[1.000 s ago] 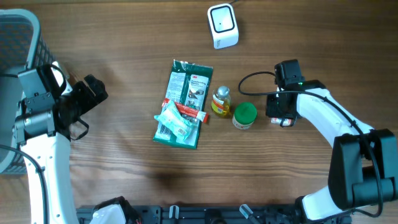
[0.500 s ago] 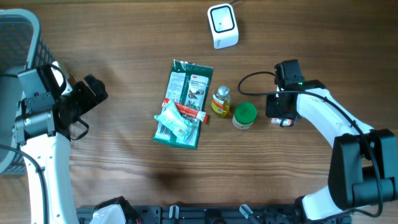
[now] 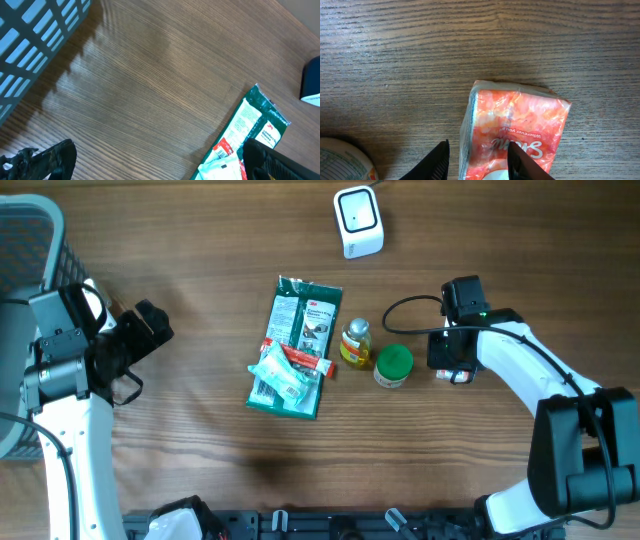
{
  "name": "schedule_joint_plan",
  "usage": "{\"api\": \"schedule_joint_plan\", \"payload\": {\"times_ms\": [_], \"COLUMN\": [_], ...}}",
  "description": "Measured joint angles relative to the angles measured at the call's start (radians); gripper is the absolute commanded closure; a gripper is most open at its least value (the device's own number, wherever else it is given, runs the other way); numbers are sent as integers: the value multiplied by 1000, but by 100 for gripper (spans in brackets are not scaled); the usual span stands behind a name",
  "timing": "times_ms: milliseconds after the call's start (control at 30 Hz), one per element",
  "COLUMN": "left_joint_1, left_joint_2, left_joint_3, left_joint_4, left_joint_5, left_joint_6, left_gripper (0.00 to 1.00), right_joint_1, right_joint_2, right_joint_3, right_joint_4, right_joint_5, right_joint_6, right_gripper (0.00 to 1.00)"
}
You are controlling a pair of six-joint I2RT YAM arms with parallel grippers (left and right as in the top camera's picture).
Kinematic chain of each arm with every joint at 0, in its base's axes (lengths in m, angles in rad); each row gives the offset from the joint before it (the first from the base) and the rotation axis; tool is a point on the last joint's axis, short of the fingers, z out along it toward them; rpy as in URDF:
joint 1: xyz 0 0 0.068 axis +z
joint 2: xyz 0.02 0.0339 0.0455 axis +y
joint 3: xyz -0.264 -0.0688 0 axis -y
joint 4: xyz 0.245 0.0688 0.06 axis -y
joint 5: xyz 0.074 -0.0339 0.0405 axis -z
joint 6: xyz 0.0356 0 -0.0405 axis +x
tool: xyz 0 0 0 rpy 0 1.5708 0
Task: Scan the item barcode
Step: 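Close the right gripper on the red-white box and lift it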
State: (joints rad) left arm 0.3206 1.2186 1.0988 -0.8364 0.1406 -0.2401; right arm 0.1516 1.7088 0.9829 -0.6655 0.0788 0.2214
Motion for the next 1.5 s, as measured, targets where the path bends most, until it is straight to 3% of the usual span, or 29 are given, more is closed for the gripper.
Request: {"api": "schedule_joint_plan", "payload": {"times_ms": [1300,1400,1500], "left_joint_1": [0,0,0], "left_joint_2": [0,0,0], "left_joint_3": [0,0,0], "left_joint_4": [0,0,0], "left_joint_5": [0,0,0], "left_joint_6": [0,0,0], "left_gripper": [0,0,0], "right_joint_1": [0,0,0], "right_joint_2": [0,0,0], "right_joint_3": [0,0,0], "right_joint_4": [1,5,16], "right_joint_5": [0,0,0], "right_joint_6": [-3,-3,-7], "right_gripper": [61,50,50]}}
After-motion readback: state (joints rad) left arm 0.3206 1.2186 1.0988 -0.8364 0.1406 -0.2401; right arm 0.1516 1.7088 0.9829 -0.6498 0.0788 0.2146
